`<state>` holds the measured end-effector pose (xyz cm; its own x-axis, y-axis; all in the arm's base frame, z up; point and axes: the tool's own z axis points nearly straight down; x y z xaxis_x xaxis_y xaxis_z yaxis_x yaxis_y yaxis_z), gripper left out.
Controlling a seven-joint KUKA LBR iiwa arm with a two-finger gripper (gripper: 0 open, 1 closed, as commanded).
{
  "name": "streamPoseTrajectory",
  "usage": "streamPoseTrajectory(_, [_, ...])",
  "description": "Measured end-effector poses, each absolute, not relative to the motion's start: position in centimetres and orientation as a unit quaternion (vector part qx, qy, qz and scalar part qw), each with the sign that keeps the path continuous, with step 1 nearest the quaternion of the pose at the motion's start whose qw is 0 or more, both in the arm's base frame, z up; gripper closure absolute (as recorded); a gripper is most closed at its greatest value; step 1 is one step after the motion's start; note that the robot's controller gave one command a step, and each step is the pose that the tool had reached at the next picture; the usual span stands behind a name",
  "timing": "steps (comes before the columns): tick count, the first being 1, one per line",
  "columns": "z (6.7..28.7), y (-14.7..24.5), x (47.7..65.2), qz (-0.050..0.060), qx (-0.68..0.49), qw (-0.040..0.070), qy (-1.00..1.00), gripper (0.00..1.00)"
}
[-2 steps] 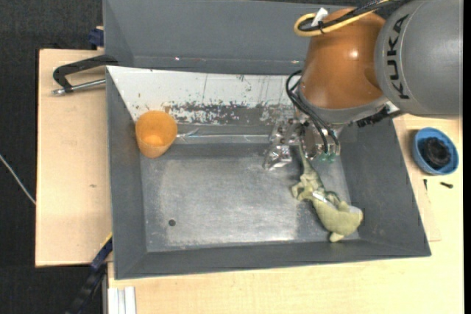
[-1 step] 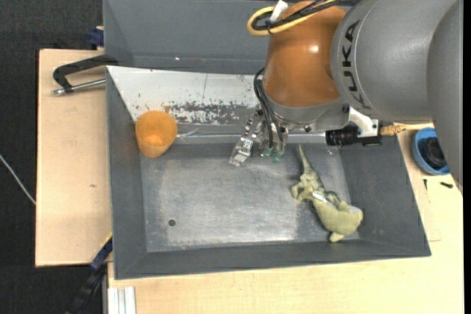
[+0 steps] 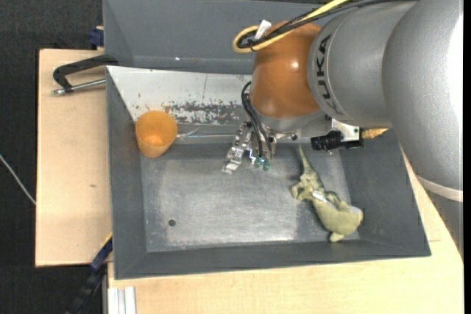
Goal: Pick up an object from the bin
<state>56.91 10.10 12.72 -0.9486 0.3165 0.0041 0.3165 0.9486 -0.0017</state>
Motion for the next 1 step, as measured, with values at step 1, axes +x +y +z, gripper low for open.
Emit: streamPoseTrajectory(1, [24.86, 13.59, 55.63, -0.003, -0.314, -0.004, -0.949, 1.00])
